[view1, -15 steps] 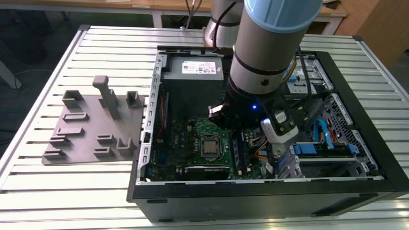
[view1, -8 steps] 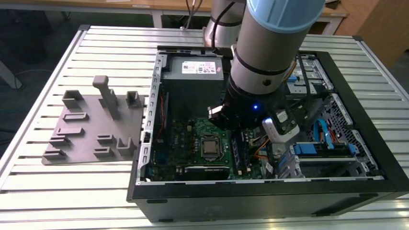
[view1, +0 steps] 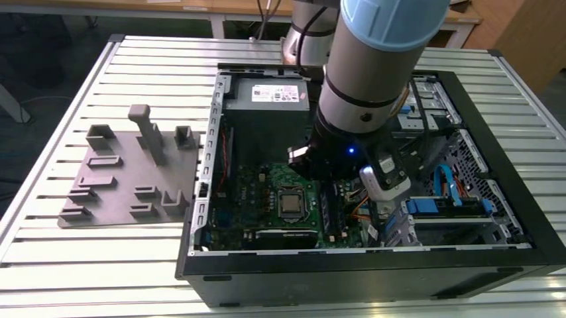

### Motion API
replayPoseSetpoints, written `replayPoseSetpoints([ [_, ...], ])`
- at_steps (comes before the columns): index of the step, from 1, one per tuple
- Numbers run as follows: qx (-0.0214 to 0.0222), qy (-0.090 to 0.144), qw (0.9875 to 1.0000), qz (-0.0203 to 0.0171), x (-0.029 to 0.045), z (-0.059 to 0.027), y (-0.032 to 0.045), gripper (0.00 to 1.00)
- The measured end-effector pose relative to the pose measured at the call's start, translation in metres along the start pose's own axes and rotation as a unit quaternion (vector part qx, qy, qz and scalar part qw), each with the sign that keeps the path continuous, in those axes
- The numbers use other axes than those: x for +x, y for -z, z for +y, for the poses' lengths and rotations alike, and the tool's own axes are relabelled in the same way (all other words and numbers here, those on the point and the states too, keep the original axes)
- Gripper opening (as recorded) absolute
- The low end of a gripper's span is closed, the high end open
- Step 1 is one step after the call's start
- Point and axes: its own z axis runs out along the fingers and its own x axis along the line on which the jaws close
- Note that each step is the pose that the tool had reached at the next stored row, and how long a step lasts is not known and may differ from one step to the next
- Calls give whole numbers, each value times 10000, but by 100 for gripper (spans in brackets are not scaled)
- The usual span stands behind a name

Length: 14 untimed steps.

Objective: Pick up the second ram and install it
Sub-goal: 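Insert the second ram into the second slot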

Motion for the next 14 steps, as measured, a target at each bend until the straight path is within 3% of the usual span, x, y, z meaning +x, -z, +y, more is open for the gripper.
replayPoseSetpoints([
  [10,6,48,10000,5,-53,111,-162,14],
  [14,80,47,10000,4,-62,177,-227,14],
])
